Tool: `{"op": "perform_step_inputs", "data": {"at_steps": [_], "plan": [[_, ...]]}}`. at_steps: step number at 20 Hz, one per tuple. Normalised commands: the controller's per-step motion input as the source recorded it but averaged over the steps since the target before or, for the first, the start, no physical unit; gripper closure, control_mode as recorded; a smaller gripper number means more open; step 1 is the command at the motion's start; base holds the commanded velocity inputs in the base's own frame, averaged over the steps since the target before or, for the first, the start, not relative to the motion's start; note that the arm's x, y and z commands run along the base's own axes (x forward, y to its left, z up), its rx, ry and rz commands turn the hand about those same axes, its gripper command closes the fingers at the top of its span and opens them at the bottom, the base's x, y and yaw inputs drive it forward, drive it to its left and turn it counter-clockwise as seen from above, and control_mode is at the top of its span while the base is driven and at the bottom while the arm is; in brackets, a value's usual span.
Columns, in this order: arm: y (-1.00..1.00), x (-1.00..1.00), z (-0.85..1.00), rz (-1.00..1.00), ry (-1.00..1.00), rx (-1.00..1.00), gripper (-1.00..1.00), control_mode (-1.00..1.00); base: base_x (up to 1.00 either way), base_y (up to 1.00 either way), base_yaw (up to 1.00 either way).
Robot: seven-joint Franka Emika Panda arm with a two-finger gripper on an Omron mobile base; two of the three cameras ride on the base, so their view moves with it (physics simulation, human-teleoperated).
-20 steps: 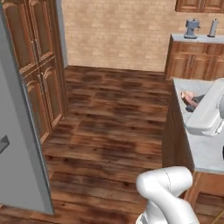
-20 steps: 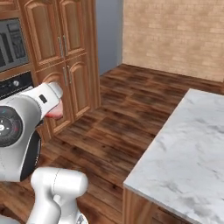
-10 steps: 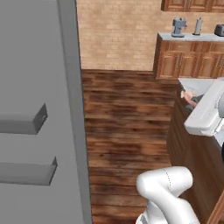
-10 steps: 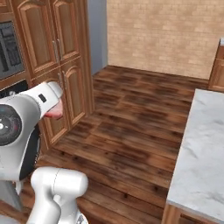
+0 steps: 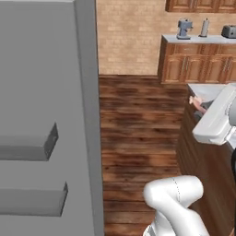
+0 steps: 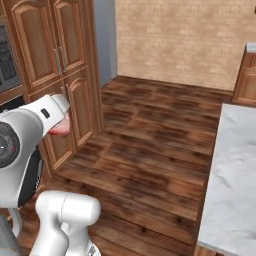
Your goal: Retrieve the steak from the fridge and place it on the saucepan with marinade on the stove.
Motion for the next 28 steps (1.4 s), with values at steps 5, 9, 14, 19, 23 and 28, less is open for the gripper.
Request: {"op": "perform_step_inputs", "data": {"at_steps": [5,9,14,19,23,28], "plan": [[0.0,0.0,0.0,0.0,0.0,0.0,1.0,1.0,0.95,-0.22,0.01],[0.0,0.0,0.0,0.0,0.0,0.0,1.0,1.0,1.0,-0.08,0.07],[0.0,0.0,0.0,0.0,0.0,0.0,1.0,1.0,1.0,-0.07,0.05],[0.0,0.0,0.0,0.0,0.0,0.0,1.0,1.0,1.0,-0.2,0.0],[0.0,0.0,0.0,0.0,0.0,0.0,1.0,1.0,1.0,-0.19,0.0],[0.0,0.0,0.0,0.0,0.0,0.0,1.0,1.0,1.0,-0.18,-0.04]]}}
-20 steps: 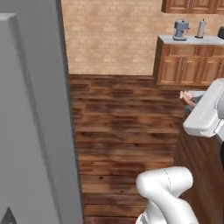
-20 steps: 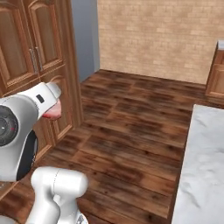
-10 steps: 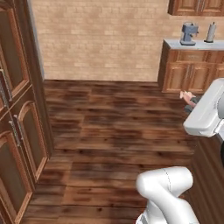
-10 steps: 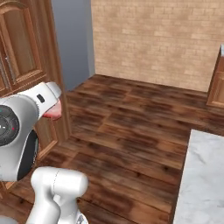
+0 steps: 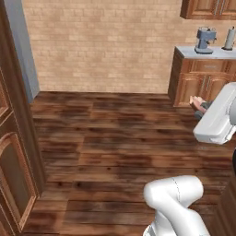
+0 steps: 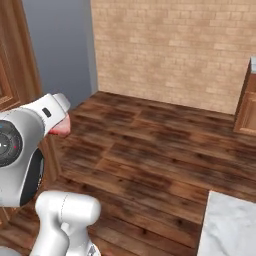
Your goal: Retrieve the steak from the fridge and place it on the saucepan with marinade on the stove.
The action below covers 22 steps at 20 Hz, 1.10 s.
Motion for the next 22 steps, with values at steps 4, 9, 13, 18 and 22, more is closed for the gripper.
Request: {"op": "perform_step_inputs", "data": {"at_steps": [4,9,13,18,22], "plan": [[0.0,0.0,0.0,0.0,0.0,0.0,1.0,1.0,1.0,-0.17,-0.13],[0.0,0.0,0.0,0.0,0.0,0.0,1.0,1.0,1.0,-0.25,-0.23],[0.0,0.0,0.0,0.0,0.0,0.0,1.0,1.0,1.0,-0.29,-0.28],[0.0,0.0,0.0,0.0,0.0,0.0,1.0,1.0,1.0,-0.33,-0.31],[0.0,0.0,0.0,0.0,0.0,0.0,1.0,1.0,1.0,-0.34,-0.32]]}}
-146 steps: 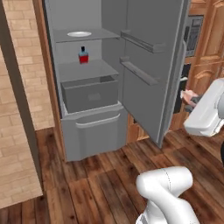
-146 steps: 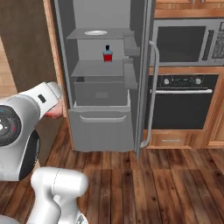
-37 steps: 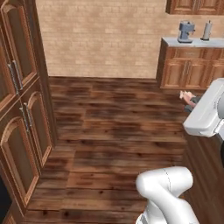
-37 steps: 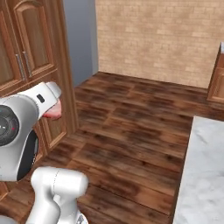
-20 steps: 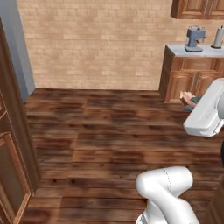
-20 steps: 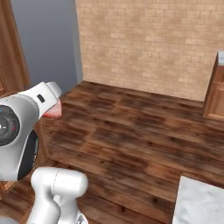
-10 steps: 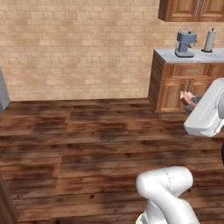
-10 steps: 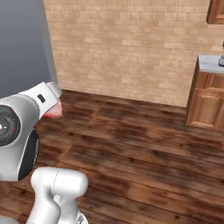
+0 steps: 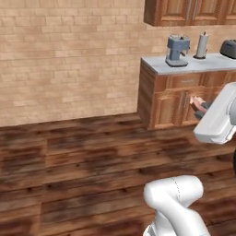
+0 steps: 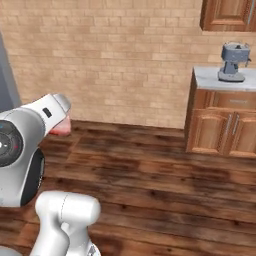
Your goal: Retrieve the steak from the fridge and place it on the saucepan with marinade on the stove.
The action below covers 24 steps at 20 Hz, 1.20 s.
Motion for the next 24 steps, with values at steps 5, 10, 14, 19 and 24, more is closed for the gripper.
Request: {"op": "perform_step_inputs", "data": {"at_steps": [5,10,14,19,24], "plan": [[0.0,0.0,0.0,0.0,0.0,0.0,1.0,1.0,1.0,-0.42,-0.3],[0.0,0.0,0.0,0.0,0.0,0.0,1.0,1.0,1.0,-0.57,-0.24],[0.0,0.0,0.0,0.0,0.0,0.0,1.0,1.0,1.0,-0.71,-0.2],[0.0,0.0,0.0,0.0,0.0,0.0,1.0,1.0,0.98,-0.77,-0.18],[0.0,0.0,0.0,0.0,0.0,0.0,1.0,1.0,0.86,-0.94,-0.14]]}}
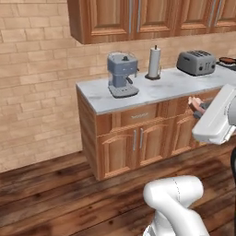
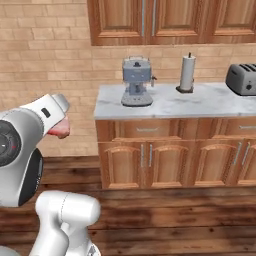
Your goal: Retrieve the steak from the fridge and place it on the saucepan with marinade on the stove.
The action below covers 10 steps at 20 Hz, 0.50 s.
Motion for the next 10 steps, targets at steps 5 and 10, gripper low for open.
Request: {"op": "perform_step_inputs", "data": {"at_steps": [5,10], "plan": [[0.0,0.0,0.0,0.0,0.0,0.0,1.0,1.0,0.75,-0.99,-0.12],[0.0,0.0,0.0,0.0,0.0,0.0,1.0,1.0,0.61,-1.0,-0.09]]}}
